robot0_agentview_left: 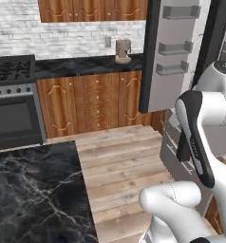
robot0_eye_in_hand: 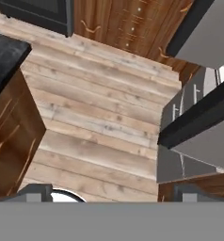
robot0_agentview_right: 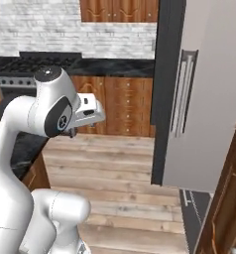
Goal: Grab the lemons from the fridge, place them in the blender, close the lid, and turn on the blender to create a marinade.
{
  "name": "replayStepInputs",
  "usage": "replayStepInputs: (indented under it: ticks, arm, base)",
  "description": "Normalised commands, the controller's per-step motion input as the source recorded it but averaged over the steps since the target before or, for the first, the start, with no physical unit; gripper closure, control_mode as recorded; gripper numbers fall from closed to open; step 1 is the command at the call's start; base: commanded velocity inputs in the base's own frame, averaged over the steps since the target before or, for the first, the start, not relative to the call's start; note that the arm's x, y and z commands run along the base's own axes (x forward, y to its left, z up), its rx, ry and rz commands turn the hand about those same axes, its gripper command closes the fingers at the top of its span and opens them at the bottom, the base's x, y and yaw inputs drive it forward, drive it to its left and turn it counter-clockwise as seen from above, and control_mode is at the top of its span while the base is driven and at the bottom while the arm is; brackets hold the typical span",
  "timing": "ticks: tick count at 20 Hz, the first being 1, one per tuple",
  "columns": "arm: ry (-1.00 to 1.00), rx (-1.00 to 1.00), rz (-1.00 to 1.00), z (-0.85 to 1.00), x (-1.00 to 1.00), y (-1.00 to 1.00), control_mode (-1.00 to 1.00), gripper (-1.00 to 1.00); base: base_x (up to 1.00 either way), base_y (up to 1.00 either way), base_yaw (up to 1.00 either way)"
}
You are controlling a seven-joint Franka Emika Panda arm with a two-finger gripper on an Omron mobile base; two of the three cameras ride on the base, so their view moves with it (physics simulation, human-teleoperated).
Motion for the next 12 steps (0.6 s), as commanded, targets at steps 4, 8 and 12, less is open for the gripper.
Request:
replayStepInputs:
  ticks: [4, 8, 12]
  arm:
    - [0.00, 0.00, 0.00, 0.00, 0.00, 0.00, 1.00, -1.00]
    - [0.00, 0.00, 0.00, 0.00, 0.00, 0.00, 1.00, -1.00]
    - [0.00, 0.00, 0.00, 0.00, 0.00, 0.00, 1.00, -1.00]
  base:
    - [1.00, 0.00, -0.12]
    - [1.00, 0.00, -0.29]
    - [1.00, 0.05, -0.43]
